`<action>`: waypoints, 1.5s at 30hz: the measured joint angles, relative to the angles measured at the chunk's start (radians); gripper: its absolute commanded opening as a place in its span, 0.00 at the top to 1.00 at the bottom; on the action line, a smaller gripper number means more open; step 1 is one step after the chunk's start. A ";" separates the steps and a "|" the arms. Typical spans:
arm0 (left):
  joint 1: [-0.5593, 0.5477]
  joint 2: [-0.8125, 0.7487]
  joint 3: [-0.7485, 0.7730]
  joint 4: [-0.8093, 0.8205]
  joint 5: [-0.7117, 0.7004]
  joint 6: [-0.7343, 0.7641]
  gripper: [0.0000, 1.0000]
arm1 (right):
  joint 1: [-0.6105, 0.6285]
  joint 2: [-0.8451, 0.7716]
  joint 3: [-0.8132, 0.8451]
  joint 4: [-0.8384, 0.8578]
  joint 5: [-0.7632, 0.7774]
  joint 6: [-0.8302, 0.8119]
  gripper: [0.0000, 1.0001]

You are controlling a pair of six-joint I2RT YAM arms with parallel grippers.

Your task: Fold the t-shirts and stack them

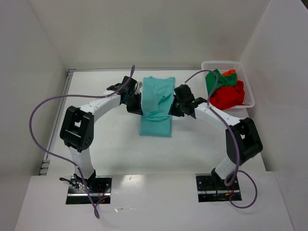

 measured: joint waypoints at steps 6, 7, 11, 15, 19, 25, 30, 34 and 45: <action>0.023 0.111 0.060 -0.018 0.024 0.027 1.00 | -0.021 0.105 0.050 0.024 -0.016 -0.023 1.00; 0.027 0.128 0.074 -0.021 0.028 0.029 1.00 | -0.026 0.120 0.058 0.024 -0.018 -0.029 1.00; 0.038 0.185 0.144 -0.029 0.039 0.049 1.00 | -0.044 0.157 0.095 0.026 -0.019 -0.044 1.00; 0.045 0.219 0.198 -0.027 0.039 0.059 1.00 | -0.055 0.174 0.124 0.037 -0.011 -0.056 1.00; 0.049 0.239 0.224 -0.028 0.047 0.073 0.99 | -0.061 0.175 0.126 0.043 -0.008 -0.058 1.00; 0.049 0.262 0.239 -0.031 0.057 0.079 0.81 | -0.061 0.177 0.126 0.045 0.005 -0.058 1.00; 0.050 0.282 0.261 -0.037 0.055 0.081 0.59 | -0.068 0.192 0.126 0.058 0.015 -0.053 0.49; 0.059 0.284 0.275 -0.041 0.045 0.082 0.44 | -0.074 0.198 0.125 0.072 0.024 -0.059 0.21; 0.124 0.148 0.259 -0.033 0.018 0.085 0.38 | -0.075 0.077 0.113 0.154 -0.028 -0.121 0.67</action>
